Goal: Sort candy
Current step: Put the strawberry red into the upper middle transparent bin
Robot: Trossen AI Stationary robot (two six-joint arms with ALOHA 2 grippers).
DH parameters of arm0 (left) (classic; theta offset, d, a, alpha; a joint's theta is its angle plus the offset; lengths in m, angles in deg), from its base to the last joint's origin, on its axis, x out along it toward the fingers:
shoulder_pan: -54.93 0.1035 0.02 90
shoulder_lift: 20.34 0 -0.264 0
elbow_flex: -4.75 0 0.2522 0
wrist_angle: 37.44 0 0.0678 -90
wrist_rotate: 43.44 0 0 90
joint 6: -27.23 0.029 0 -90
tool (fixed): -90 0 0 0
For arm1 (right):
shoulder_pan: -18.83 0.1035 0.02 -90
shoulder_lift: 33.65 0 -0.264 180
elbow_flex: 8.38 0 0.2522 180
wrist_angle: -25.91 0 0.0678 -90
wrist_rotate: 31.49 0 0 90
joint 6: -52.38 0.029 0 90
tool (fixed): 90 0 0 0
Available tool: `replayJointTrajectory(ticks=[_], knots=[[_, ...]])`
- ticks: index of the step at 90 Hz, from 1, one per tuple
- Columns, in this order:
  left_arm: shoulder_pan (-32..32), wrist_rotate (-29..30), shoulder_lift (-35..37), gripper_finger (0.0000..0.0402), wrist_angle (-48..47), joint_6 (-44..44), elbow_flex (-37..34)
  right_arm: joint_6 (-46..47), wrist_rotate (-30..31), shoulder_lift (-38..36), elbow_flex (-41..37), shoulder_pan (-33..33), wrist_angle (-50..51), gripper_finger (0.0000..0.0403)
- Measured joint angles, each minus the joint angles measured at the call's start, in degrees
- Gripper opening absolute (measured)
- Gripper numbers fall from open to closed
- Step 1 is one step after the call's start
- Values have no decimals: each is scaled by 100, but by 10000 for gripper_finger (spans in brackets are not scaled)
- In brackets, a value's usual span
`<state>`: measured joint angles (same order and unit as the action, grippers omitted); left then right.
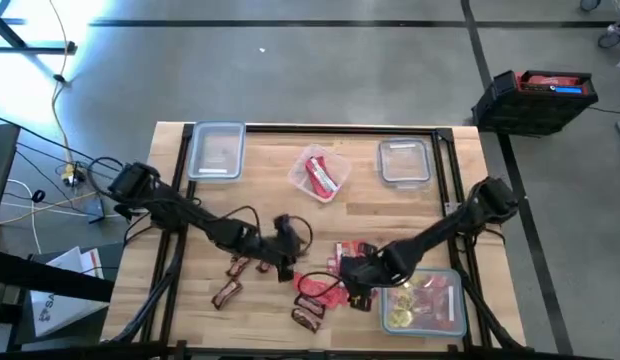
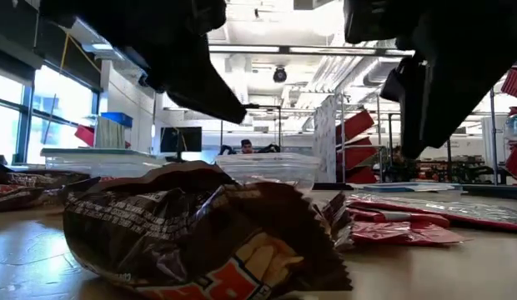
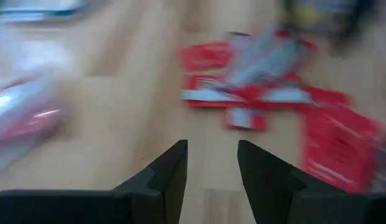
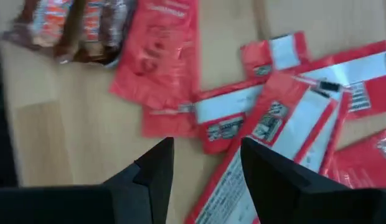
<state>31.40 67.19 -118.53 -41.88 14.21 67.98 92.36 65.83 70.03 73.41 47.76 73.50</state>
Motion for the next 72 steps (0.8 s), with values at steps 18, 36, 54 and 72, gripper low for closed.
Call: replayJointTrajectory(ticks=[18, 36, 54, 72], knots=[[-469, -288, -638, 126, 267, 84, 0, -13, 177, 241, -2, -40, 5, 156], [-594, 292, -894, 126, 269, -270, 2, 382, 416, 490, -3, -203, 237, 156], [-590, 371, -895, 126, 261, -325, 2, 549, 456, 659, 13, -360, 224, 156], [-599, 423, -895, 126, 258, -336, 2, 531, 542, 748, 22, -430, 216, 150]])
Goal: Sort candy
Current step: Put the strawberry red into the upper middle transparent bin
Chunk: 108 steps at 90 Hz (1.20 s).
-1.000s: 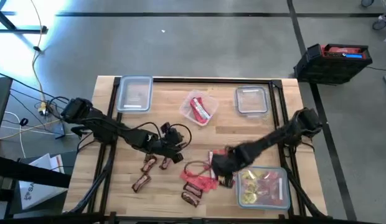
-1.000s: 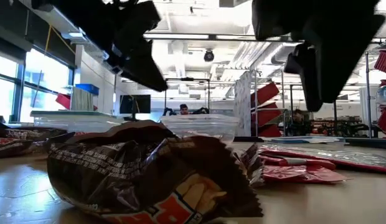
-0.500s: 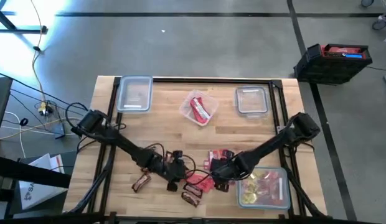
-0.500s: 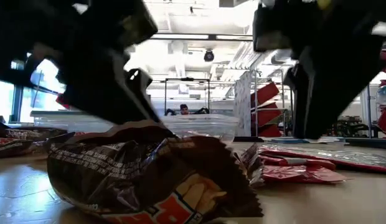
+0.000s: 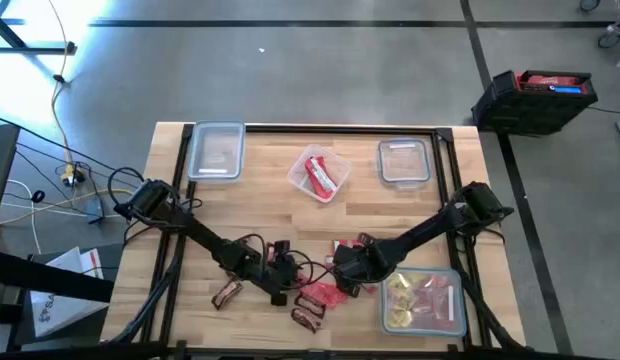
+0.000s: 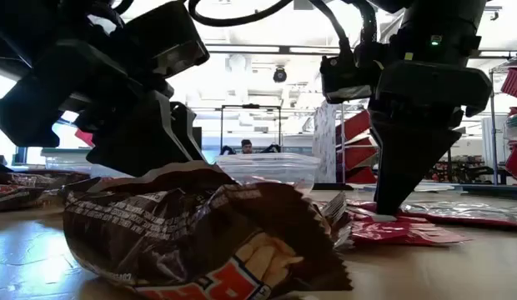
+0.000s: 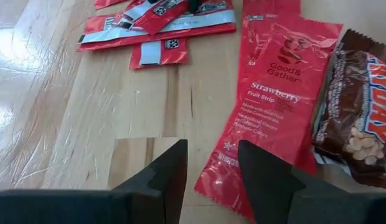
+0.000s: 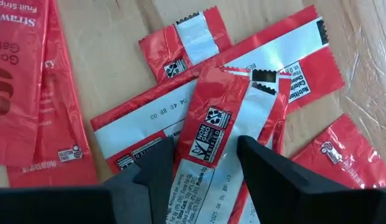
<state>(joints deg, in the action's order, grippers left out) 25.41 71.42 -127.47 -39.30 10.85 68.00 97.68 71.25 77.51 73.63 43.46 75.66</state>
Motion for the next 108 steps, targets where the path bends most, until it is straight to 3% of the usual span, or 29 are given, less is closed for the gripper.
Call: replayJointTrajectory(ticks=[12, 33, 67, 89, 108], knots=[[-2, 22, 0, 126, -15, -48, 0, 94, 130, 12, -4, -49, 15, 114], [-2, 48, 0, 126, -56, -118, 0, 130, -100, -27, 109, -190, 167, 9], [-85, 282, 0, 126, -271, -309, -2, -663, -468, -257, 1090, -855, 633, 1], [-129, 291, 0, 126, -306, -306, -2, -1527, -29, -275, 1634, -1977, 607, 0], [-127, 296, 0, 126, -310, -308, -2, -2375, 202, -267, 1710, -3077, -374, 0]])
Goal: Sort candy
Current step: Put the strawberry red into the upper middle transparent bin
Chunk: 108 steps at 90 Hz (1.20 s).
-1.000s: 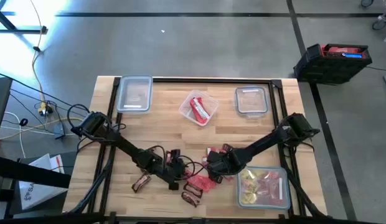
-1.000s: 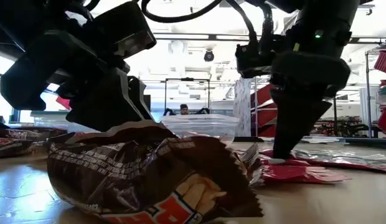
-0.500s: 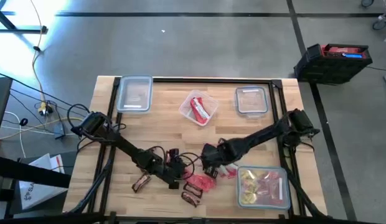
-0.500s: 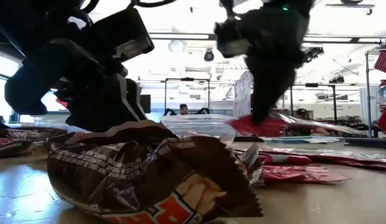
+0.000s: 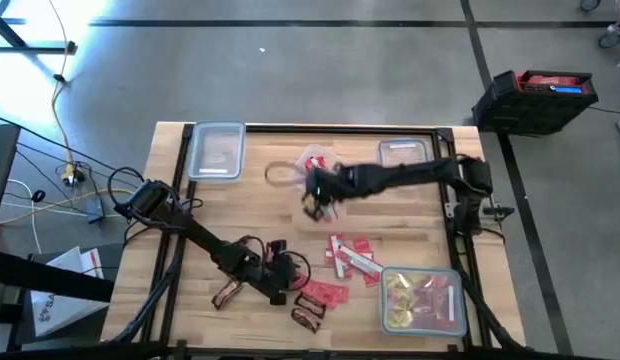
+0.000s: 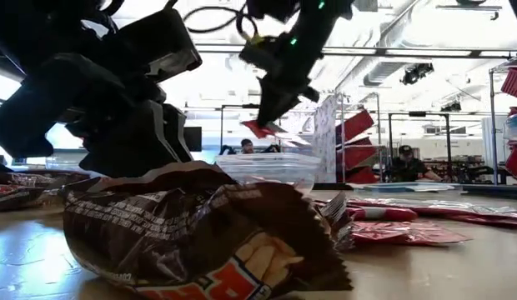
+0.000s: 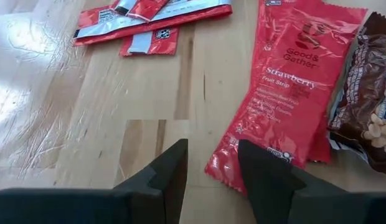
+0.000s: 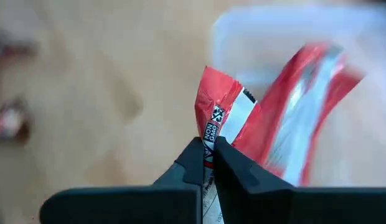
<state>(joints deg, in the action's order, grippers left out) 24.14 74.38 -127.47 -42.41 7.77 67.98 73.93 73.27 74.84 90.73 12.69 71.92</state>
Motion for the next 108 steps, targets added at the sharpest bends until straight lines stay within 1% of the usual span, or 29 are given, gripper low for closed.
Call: replayJointTrajectory(ticks=[12, 17, 28, 41, 52, 67, 79, 87, 96, 108], knots=[[0, 7, 0, 126, 1, -2, 0, -798, -19, 161, 7, -525, -690, 0], [0, 7, 0, 126, 2, -2, 0, -997, -27, 267, 7, -693, -906, 0], [-2, 5, 0, 126, 4, -7, 0, -1066, -357, 508, 7, -1016, -1205, 0], [-2, 3, 0, 126, -12, -48, -2, -885, -587, 897, 3, -1150, -1076, 7], [-2, 3, 0, 126, -9, -50, -2, -740, -642, 1090, 3, -1150, -993, 30], [-2, 3, 0, 126, -7, -48, -2, -674, -644, 1096, 10, -1150, -890, 85], [-1, 3, 0, 126, -4, -48, -2, -755, -649, 924, 160, -1143, -478, 128], [0, 5, 0, 126, -4, -48, -2, -880, -668, 741, 374, -1041, 56, 147], [0, 3, 0, 126, -7, -48, -2, -1006, -683, 527, 655, -736, 905, 161], [0, -6, 0, 126, 3, -48, -2, -958, -648, 118, 843, -130, 1849, 169]])
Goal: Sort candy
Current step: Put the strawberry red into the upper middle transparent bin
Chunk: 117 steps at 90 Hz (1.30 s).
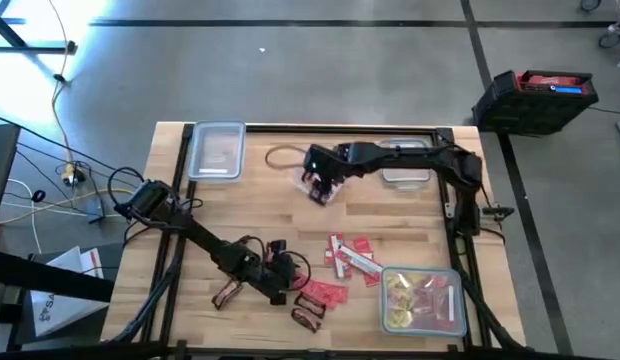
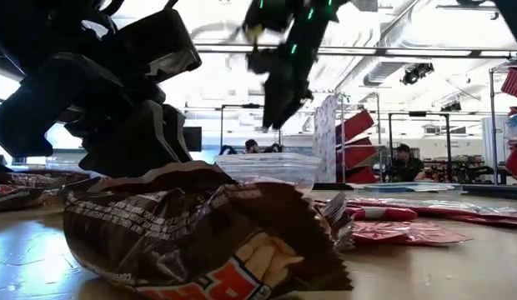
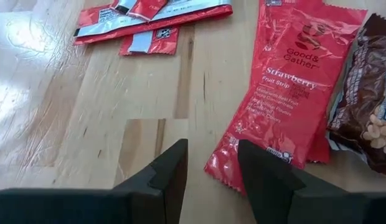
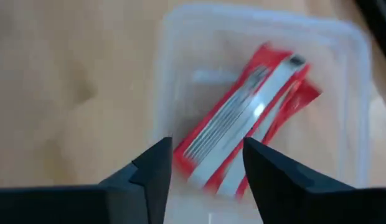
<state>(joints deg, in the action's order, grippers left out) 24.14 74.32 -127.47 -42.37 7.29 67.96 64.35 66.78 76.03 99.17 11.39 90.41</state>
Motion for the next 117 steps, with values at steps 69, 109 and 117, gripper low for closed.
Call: replayJointTrajectory(ticks=[69, 109, 117], knots=[[7, 35, 0, 126, 269, 6, 0, 3060, 130, -584, -2298, 3350, -460, 169], [7, 35, 0, 126, 299, 58, 0, 3064, 20, -614, -3696, 2834, -2270, 170], [7, 35, 0, 126, 296, 59, 0, 3171, 68, -619, -3846, 2787, -2408, 170]])
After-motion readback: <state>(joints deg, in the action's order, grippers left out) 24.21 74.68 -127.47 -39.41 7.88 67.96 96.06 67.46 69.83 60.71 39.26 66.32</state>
